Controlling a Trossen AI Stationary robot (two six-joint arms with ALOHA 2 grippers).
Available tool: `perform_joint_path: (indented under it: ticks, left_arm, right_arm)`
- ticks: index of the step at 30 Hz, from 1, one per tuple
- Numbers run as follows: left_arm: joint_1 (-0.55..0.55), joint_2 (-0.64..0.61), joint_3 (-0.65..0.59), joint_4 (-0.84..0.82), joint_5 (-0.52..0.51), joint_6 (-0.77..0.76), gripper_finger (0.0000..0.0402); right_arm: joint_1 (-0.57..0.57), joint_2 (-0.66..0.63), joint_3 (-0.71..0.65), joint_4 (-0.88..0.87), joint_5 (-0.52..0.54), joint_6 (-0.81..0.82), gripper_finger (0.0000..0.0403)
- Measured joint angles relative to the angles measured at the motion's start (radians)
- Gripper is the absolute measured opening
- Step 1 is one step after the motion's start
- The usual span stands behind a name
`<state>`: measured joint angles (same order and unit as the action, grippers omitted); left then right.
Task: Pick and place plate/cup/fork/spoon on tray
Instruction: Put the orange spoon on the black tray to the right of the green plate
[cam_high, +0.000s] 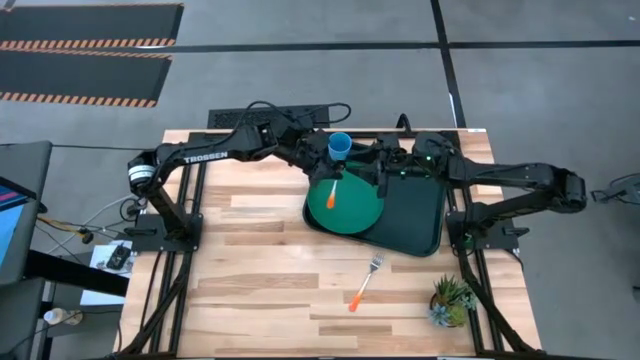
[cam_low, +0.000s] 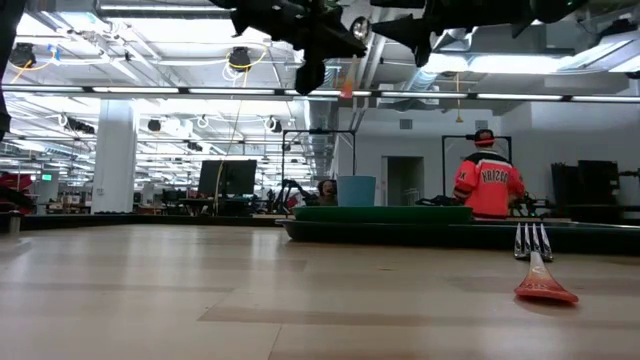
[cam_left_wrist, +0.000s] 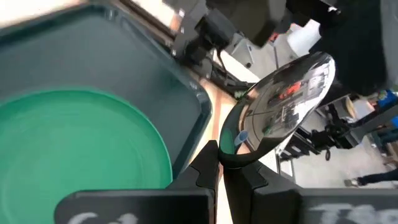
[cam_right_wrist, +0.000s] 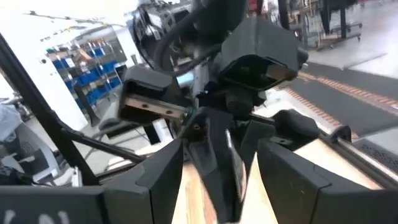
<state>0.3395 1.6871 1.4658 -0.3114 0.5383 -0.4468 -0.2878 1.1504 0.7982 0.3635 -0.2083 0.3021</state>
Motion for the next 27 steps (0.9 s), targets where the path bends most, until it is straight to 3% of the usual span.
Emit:
perform_joint_path:
  ticks: [11, 15, 22, 27]
  left_arm:
    - [-0.007, 0.034, -0.001, 0.036, 0.024, -0.050, 0.0000]
    - [-0.007, 0.034, -0.001, 0.040, 0.025, -0.056, 0.0000]
    - [-0.009, 0.034, -0.001, 0.036, 0.024, -0.061, 0.0000]
    - [-0.009, 0.033, -0.001, 0.037, 0.022, -0.063, 0.0003]
  right_arm:
    - [-0.002, 0.042, 0.000, -0.008, 0.006, 0.003, 0.0212]
    - [-0.006, 0.042, 0.000, -0.025, 0.024, 0.003, 0.0159]
    - [-0.017, 0.040, 0.000, -0.049, 0.025, -0.003, 0.0025]
    - [-0.017, 0.040, 0.000, -0.046, 0.031, 0.017, 0.0009]
